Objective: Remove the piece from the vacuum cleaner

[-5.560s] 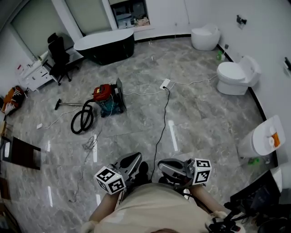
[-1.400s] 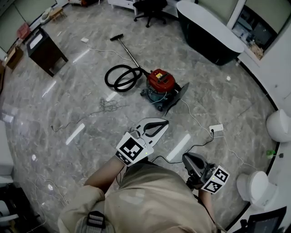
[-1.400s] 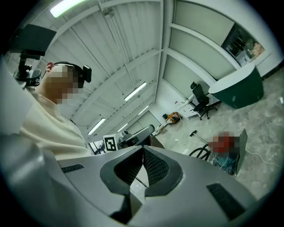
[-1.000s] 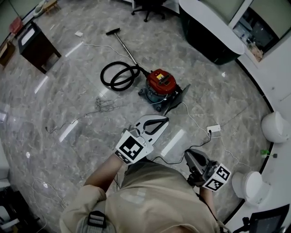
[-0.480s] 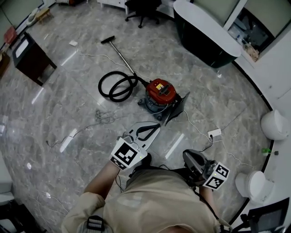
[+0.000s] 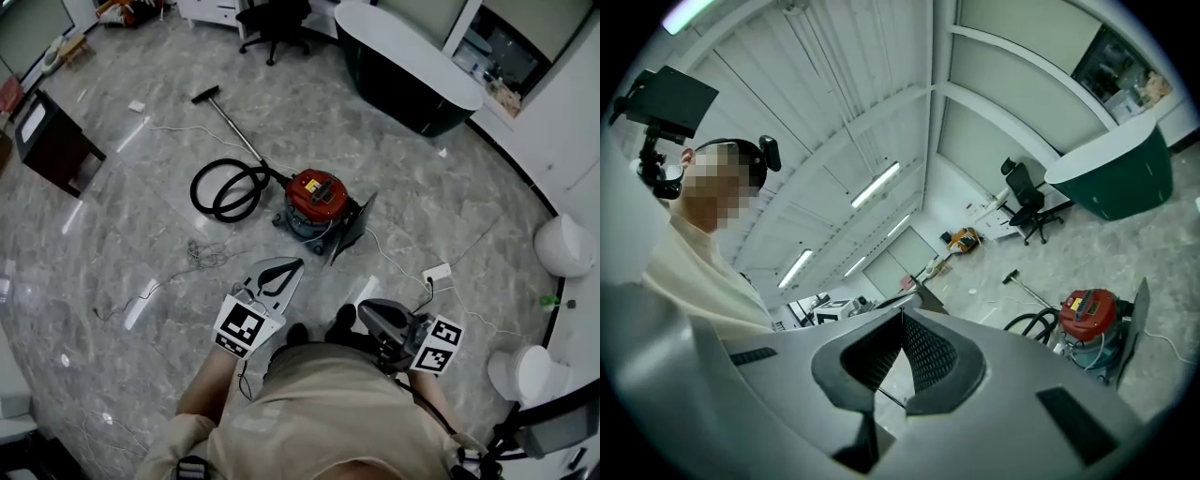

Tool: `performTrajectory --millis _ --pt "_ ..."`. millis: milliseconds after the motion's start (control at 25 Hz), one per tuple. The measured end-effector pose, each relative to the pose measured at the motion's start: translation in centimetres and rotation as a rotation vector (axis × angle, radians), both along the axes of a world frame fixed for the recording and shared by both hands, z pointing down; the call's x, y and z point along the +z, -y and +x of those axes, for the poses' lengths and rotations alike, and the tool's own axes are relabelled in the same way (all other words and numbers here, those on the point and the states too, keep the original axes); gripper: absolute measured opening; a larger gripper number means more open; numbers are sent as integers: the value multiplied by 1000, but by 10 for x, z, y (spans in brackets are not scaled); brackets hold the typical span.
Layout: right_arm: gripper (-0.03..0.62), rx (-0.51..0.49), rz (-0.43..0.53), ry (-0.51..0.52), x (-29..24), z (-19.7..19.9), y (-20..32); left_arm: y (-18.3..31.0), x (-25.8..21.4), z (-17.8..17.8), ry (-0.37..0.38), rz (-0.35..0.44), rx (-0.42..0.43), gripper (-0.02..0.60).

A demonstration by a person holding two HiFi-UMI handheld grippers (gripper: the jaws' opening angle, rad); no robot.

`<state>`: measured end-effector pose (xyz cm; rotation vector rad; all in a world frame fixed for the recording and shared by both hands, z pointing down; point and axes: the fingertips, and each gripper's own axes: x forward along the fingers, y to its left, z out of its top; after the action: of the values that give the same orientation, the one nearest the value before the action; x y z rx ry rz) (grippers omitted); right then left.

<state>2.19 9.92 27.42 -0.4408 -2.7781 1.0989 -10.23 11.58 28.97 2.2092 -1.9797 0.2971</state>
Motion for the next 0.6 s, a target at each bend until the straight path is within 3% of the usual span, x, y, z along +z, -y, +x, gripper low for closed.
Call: performTrajectory --millis 240,440,600 --pt "2 -82 -27 21 11 2 37 39 8 34 -20 -85 46 -6" --pt "2 59 -89 -5 33 36 116 115 17 81 66 -153 177 -6" --pt "2 76 -108 -9 44 51 150 162 18 108 67 -159 228 -6"
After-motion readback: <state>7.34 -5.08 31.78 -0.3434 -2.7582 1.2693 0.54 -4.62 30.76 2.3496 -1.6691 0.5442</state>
